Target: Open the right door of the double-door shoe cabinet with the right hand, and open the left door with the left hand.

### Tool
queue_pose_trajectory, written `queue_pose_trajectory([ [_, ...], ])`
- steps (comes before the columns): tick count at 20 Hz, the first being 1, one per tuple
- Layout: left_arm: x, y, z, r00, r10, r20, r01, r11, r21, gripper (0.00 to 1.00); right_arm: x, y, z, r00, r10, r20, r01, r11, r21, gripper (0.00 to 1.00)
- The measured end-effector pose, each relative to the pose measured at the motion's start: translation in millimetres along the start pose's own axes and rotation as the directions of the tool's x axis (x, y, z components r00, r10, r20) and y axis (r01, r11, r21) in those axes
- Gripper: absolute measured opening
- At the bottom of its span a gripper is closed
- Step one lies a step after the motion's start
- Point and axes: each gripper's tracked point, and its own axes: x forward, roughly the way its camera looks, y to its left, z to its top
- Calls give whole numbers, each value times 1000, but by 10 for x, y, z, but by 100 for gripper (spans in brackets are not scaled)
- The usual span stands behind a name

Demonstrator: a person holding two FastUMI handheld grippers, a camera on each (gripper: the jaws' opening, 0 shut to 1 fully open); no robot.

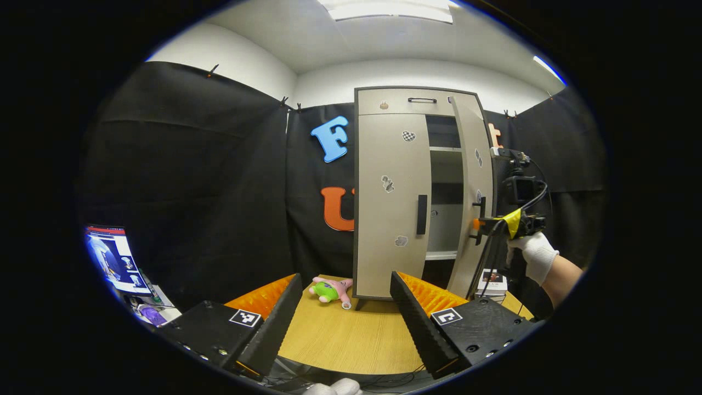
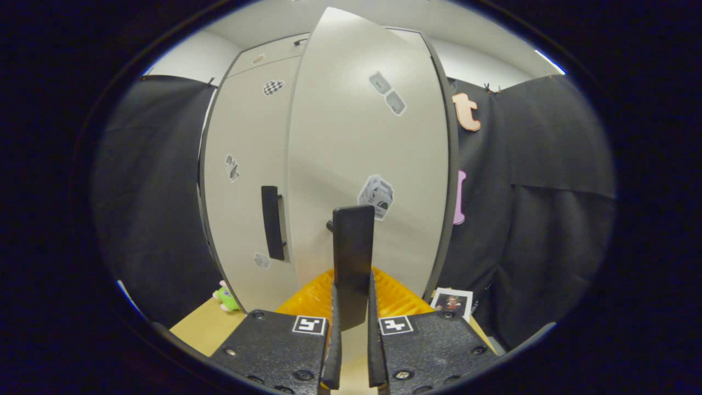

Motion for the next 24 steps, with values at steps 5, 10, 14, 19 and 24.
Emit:
queue_pose_trajectory([
  [5, 43, -191, 11, 999, -40, 3, 40, 999, 2, 97, -65, -135, 4, 1000, -9, -3, 9, 1000, -20, 18],
  [10, 111, -413, 54, 996, -91, 11, 91, 996, 0, 97, -103, -163, -3, 1000, 25, -12, -25, 999, -21, 16],
  [14, 136, -570, 70, 992, -124, 11, 124, 992, 7, 97, -89, -233, 3, 1000, 21, -8, -22, 999, -32, 12],
  [19, 206, -747, 102, 987, -157, 17, 157, 988, 3, 97, -123, -383, -2, 1000, -23, -10, 23, 999, -37, 6],
  [24, 236, -951, 125, 981, -195, 18, 195, 981, 11, 97, -129, -599, 13, 997, -81, -10, 81, 996, -41, 4],
])
